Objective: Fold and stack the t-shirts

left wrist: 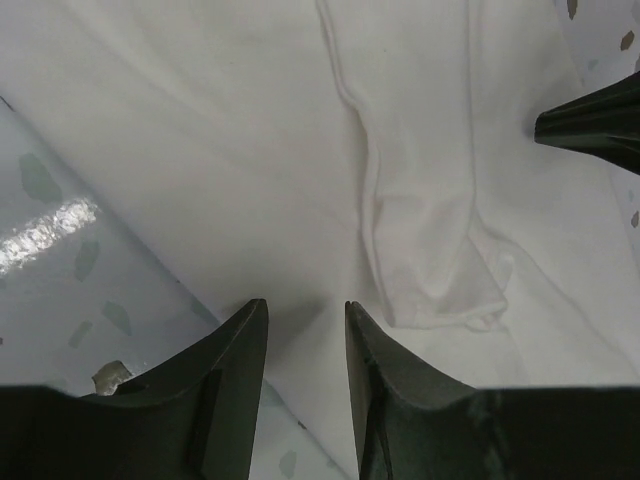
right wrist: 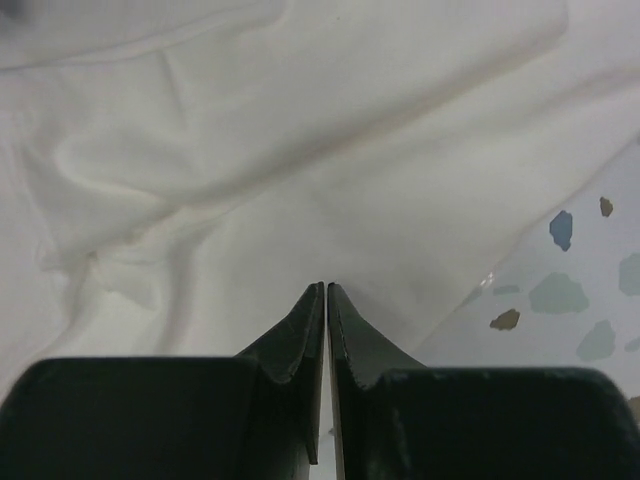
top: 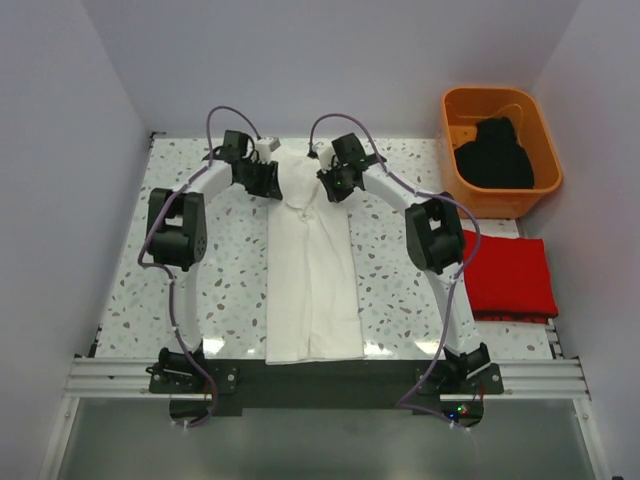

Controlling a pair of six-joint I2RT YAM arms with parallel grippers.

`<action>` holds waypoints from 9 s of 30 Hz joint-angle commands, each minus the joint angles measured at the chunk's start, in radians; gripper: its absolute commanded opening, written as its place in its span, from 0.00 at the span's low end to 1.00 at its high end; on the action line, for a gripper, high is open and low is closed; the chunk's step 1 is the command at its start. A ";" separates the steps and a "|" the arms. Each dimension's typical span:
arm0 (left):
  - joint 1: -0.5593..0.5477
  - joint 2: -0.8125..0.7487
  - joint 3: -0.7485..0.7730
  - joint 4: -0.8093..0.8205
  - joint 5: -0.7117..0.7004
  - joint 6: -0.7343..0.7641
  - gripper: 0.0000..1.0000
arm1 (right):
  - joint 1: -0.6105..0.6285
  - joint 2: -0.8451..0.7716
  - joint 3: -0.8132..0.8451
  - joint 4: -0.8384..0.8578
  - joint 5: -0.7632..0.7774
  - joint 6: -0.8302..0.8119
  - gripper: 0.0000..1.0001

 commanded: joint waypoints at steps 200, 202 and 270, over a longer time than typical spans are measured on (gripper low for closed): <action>-0.029 -0.600 -0.817 0.143 0.091 1.233 0.60 | 0.162 -0.419 -0.696 0.171 -0.180 -0.712 0.37; -0.029 -0.583 -0.815 0.140 0.080 1.253 0.60 | 0.162 -0.423 -0.705 0.165 -0.172 -0.728 0.38; -0.023 -0.611 -0.351 -0.483 0.278 1.238 0.00 | -0.045 -0.487 -0.335 -0.534 -0.435 -0.874 0.00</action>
